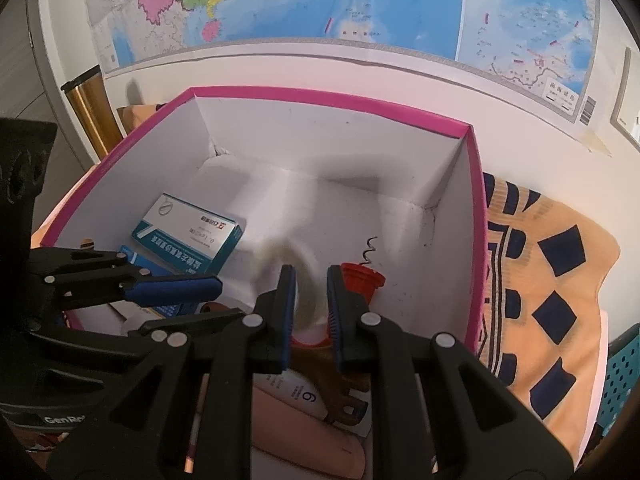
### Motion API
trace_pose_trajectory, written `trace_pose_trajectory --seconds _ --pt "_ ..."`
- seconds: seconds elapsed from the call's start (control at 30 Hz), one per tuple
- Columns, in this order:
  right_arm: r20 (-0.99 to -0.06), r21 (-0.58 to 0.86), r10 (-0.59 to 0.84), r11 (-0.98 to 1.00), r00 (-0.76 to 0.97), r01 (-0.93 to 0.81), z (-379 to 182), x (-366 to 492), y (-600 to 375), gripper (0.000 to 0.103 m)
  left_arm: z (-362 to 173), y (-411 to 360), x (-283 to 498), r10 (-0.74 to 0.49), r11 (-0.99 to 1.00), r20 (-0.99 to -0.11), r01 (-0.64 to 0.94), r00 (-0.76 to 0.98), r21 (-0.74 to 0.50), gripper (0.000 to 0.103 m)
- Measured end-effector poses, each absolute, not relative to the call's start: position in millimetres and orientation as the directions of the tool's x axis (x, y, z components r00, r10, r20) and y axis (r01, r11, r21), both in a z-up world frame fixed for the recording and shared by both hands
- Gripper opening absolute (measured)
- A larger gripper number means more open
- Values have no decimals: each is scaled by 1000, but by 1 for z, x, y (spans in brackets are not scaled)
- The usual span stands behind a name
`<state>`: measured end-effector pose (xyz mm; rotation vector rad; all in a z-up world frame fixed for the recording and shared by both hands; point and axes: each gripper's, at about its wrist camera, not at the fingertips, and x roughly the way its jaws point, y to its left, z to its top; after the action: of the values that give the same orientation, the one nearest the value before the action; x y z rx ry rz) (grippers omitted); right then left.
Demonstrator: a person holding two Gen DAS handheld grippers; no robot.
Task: Organize rigid objects
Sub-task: 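Lower the tape roll into the magenta box and open the right gripper, then move the left gripper to the pink-and-white lotion tube and grasp its cap end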
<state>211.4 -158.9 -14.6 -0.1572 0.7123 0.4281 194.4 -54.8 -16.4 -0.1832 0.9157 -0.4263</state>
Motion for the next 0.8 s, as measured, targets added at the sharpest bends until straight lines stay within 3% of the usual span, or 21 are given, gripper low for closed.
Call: trace_pose_trajectory --seconds 0.17,0.4,0.57,0.8 --pt "-649 26 341 903 680 -428 -13 204 -164 20 -9 -57 179 -403 914 -714 292 573 -281 29" --pt "-582 67 413 883 700 -465 -1 163 -178 20 13 -50 135 -364 928 -653 315 664 -197 40" --pt "-516 92 504 836 692 -541 6 113 -195 31 25 -30 91 -371 927 -603 319 706 -197 62" --pt "-529 123 566 788 632 -603 -20 61 -203 33 3 -11 34 -297 951 -647 281 703 -131 63"
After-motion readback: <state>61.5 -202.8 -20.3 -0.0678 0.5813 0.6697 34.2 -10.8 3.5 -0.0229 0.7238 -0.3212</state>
